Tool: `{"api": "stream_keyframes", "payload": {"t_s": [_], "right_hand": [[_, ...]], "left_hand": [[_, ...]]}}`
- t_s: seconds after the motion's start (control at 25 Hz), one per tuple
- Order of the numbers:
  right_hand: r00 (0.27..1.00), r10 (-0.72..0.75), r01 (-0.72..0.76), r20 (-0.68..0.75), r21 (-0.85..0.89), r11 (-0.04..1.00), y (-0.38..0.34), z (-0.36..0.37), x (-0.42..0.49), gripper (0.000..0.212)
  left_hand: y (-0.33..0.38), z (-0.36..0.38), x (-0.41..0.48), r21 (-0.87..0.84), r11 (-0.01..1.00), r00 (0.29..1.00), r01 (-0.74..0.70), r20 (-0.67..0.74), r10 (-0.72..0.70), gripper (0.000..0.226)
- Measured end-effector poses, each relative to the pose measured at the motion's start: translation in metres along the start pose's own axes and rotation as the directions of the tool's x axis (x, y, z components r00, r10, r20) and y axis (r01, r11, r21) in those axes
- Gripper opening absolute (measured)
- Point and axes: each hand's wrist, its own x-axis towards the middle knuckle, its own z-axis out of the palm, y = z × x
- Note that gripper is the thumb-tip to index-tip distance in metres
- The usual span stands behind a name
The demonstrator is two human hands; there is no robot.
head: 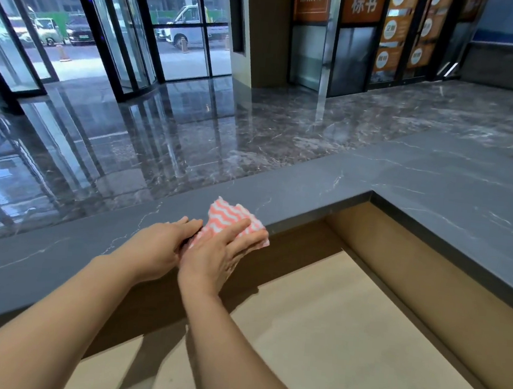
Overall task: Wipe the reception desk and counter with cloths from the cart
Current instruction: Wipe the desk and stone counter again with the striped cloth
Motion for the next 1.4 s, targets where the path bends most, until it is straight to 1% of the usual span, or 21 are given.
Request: {"api": "stream_keyframes", "payload": {"t_s": [0.08, 0.16, 0.28, 0.36, 0.44, 0.48, 0.56, 0.64, 0.68, 0.76, 0.84, 0.88, 0.96, 1.04, 1.12, 1.28, 1.4], "right_hand": [[0.999, 0.036, -0.036, -0.041, 0.005, 0.999, 0.003, -0.017, 0.024, 0.078], [0.991, 0.070, -0.070, -0.114, 0.005, 0.998, 0.010, -0.038, 0.056, 0.088], [0.975, 0.121, -0.130, -0.187, -0.040, 0.991, 0.019, -0.075, 0.105, 0.094], [0.972, 0.143, -0.163, -0.186, -0.101, 0.981, 0.020, -0.098, 0.124, 0.095], [0.975, 0.111, -0.153, -0.193, -0.219, 0.964, 0.020, -0.110, 0.129, 0.093], [0.980, 0.057, -0.118, -0.193, -0.320, 0.940, 0.019, -0.109, 0.125, 0.092], [0.982, -0.094, -0.011, -0.164, -0.543, 0.840, 0.016, -0.094, 0.107, 0.084], [0.962, -0.263, 0.146, -0.079, -0.663, 0.734, 0.011, -0.071, 0.084, 0.069], [0.937, -0.350, 0.251, -0.001, -0.692, 0.676, 0.008, -0.061, 0.077, 0.063], [0.855, -0.479, 0.464, 0.197, -0.702, 0.540, 0.004, -0.051, 0.074, 0.055], [0.767, -0.507, 0.615, 0.393, -0.674, 0.409, 0.002, -0.055, 0.085, 0.050], [0.727, -0.504, 0.668, 0.466, -0.649, 0.363, 0.003, -0.061, 0.095, 0.049], [0.683, -0.491, 0.720, 0.542, -0.611, 0.328, 0.008, -0.079, 0.121, 0.048], [0.682, -0.485, 0.722, 0.547, -0.607, 0.332, 0.016, -0.104, 0.156, 0.045], [0.704, -0.460, 0.702, 0.540, -0.628, 0.336, 0.024, -0.139, 0.197, 0.043], [0.778, -0.362, 0.623, 0.513, -0.706, 0.338, 0.045, -0.220, 0.279, 0.041], [0.830, -0.305, 0.552, 0.467, -0.764, 0.333, 0.060, -0.274, 0.327, 0.038]], "left_hand": [[0.005, 0.000, 0.003, 0.067, 0.997, 1.000, 0.026, 0.004, -0.027, 0.073], [0.012, -0.002, 0.003, 0.113, 0.993, 0.999, 0.038, -0.035, -0.034, 0.080], [0.022, -0.004, 0.005, 0.134, 0.991, 0.997, 0.002, -0.083, 0.009, 0.081], [0.025, -0.002, 0.007, 0.135, 0.991, 0.996, -0.024, -0.084, 0.035, 0.081], [0.025, 0.000, 0.008, 0.138, 0.990, 0.996, -0.041, -0.071, 0.051, 0.080], [0.026, 0.001, 0.008, 0.146, 0.988, 0.996, -0.046, -0.067, 0.056, 0.080], [0.028, 0.001, 0.010, 0.152, 0.987, 0.995, -0.053, -0.077, 0.065, 0.079], [0.033, -0.001, 0.011, 0.145, 0.987, 0.991, -0.062, -0.105, 0.077, 0.077], [0.035, -0.003, 0.012, 0.138, 0.988, 0.990, -0.063, -0.119, 0.079, 0.077], [0.038, -0.006, 0.013, 0.120, 0.991, 0.987, -0.054, -0.144, 0.072, 0.077], [0.041, -0.009, 0.016, 0.115, 0.993, 0.984, -0.032, -0.170, 0.052, 0.077], [0.044, -0.010, 0.018, 0.116, 0.993, 0.983, -0.016, -0.182, 0.037, 0.077], [0.058, -0.010, 0.026, 0.117, 0.993, 0.979, 0.012, -0.203, 0.012, 0.079], [0.079, -0.008, 0.040, 0.113, 0.993, 0.979, 0.022, -0.204, 0.002, 0.080], [0.103, -0.005, 0.059, 0.108, 0.994, 0.982, 0.019, -0.190, 0.002, 0.079], [0.153, 0.000, 0.102, 0.104, 0.995, 0.991, -0.002, -0.132, 0.015, 0.077], [0.192, 0.003, 0.132, 0.097, 0.995, 0.993, -0.007, -0.113, 0.018, 0.077]]}}
